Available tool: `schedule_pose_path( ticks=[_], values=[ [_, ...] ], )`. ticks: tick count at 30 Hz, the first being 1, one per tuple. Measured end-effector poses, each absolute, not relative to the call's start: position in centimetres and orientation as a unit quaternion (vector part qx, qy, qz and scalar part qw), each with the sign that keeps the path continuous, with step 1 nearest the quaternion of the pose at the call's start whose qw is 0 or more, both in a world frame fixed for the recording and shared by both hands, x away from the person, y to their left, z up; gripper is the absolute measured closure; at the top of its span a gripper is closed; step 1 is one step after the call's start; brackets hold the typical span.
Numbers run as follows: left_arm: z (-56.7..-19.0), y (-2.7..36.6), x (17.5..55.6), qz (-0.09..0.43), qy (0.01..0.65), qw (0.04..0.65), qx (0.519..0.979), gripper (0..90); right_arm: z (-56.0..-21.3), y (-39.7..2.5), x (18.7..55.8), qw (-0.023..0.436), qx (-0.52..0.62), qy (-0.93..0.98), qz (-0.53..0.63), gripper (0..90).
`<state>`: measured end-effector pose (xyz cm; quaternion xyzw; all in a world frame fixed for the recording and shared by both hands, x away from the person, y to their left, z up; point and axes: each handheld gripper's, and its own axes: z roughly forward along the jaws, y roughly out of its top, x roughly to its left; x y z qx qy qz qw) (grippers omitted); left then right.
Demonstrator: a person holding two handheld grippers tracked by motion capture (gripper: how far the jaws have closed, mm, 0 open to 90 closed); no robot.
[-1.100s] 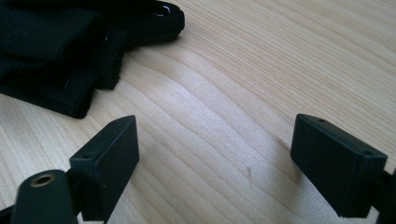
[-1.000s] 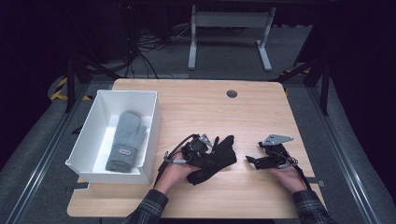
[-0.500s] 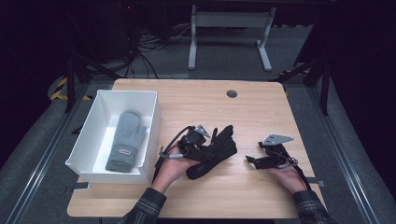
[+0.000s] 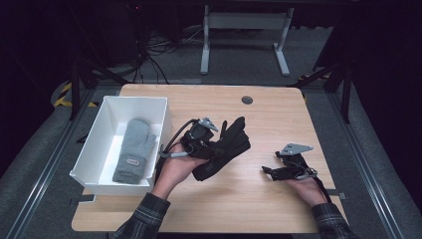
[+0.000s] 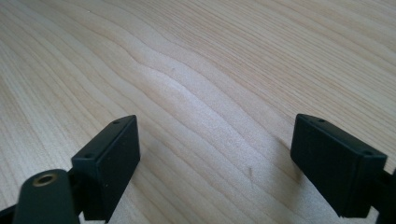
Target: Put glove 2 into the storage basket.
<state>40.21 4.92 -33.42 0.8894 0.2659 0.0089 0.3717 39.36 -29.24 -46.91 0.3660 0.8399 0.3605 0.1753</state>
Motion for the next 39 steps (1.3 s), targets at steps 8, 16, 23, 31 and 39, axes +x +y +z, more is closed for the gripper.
schedule_pose_path(
  ticks=[8, 16, 23, 31, 39],
  values=[
    [-31.5, 7.3, 40.5, 0.022, 0.285, 0.383, 0.878, 67.5, -46.9, -29.2, 39.4, 0.176, 0.366, 0.84, 0.361, 15.8],
    [-29.7, 10.0, 40.6, 0.042, 0.306, 0.383, 0.87, 67.5, -46.9, -29.2, 39.3, 0.177, 0.369, 0.839, 0.359, 15.4],
    [-28.4, 12.8, 40.6, 0.066, 0.334, 0.386, 0.857, 67.5, -46.9, -29.2, 39.3, 0.178, 0.37, 0.838, 0.359, 15.3],
    [-27.6, 16.6, 40.5, 0.09, 0.37, 0.385, 0.841, 67.5, -46.9, -29.2, 39.3, 0.179, 0.37, 0.838, 0.359, 15.3],
    [-27.3, 20.2, 40.5, 0.106, 0.407, 0.381, 0.823, 67.5, -46.9, -29.2, 39.3, 0.179, 0.371, 0.838, 0.359, 15.3]
  ],
)
